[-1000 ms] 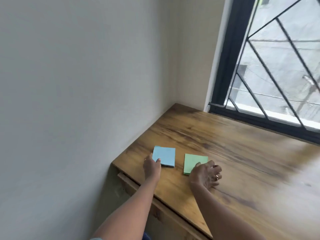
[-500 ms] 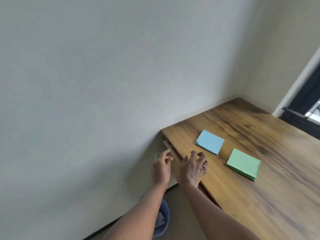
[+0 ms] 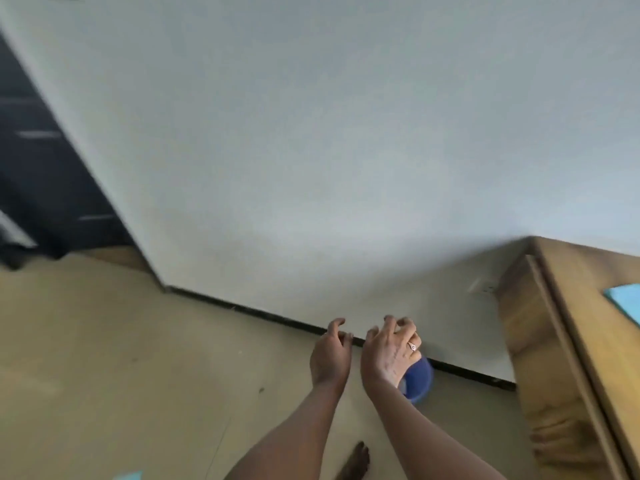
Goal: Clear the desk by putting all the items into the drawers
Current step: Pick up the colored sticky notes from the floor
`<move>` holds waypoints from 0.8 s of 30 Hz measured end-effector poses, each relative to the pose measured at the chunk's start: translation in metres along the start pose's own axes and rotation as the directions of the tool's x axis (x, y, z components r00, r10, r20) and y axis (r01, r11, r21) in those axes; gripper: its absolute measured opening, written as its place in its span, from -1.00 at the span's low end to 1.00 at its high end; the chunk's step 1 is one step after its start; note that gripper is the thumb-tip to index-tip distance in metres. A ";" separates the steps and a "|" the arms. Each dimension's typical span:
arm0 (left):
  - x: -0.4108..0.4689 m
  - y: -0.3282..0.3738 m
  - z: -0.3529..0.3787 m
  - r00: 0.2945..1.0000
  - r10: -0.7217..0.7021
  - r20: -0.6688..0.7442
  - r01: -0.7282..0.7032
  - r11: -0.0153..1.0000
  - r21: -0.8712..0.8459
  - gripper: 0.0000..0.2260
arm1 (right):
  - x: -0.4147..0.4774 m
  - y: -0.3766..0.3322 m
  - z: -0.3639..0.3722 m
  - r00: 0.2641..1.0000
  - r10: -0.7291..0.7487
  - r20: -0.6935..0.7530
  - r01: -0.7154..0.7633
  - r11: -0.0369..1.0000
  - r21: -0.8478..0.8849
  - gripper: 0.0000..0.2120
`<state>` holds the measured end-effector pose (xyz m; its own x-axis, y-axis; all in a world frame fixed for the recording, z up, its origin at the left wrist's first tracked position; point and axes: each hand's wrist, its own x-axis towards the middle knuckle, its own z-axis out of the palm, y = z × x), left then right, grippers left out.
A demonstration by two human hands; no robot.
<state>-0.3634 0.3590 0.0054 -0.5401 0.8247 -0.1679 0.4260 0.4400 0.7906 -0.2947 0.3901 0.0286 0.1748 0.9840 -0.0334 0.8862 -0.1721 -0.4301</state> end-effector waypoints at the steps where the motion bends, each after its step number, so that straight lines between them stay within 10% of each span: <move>1: -0.009 -0.016 -0.015 0.999 -0.032 -0.026 0.032 0.999 0.005 -0.68 | -0.018 -0.007 0.008 0.999 -0.025 0.023 0.025 1.000 -0.009 -0.75; 13: -0.111 -0.221 -0.173 0.725 -0.589 -0.357 0.516 0.808 -0.285 -0.69 | -0.228 -0.114 0.125 0.768 -0.514 0.383 0.561 0.828 -0.014 -0.72; 24: -0.138 -0.400 -0.248 0.355 -0.897 -0.262 0.750 0.441 -0.493 -0.62 | -0.339 -0.192 0.264 0.488 -0.595 0.639 0.763 0.646 0.019 -0.68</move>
<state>-0.6392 -0.0191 -0.1413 -0.7644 -0.1953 -0.6145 -0.5752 0.6371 0.5130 -0.6371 0.1017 -0.1163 -0.7158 0.6114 -0.3374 0.6980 0.6402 -0.3210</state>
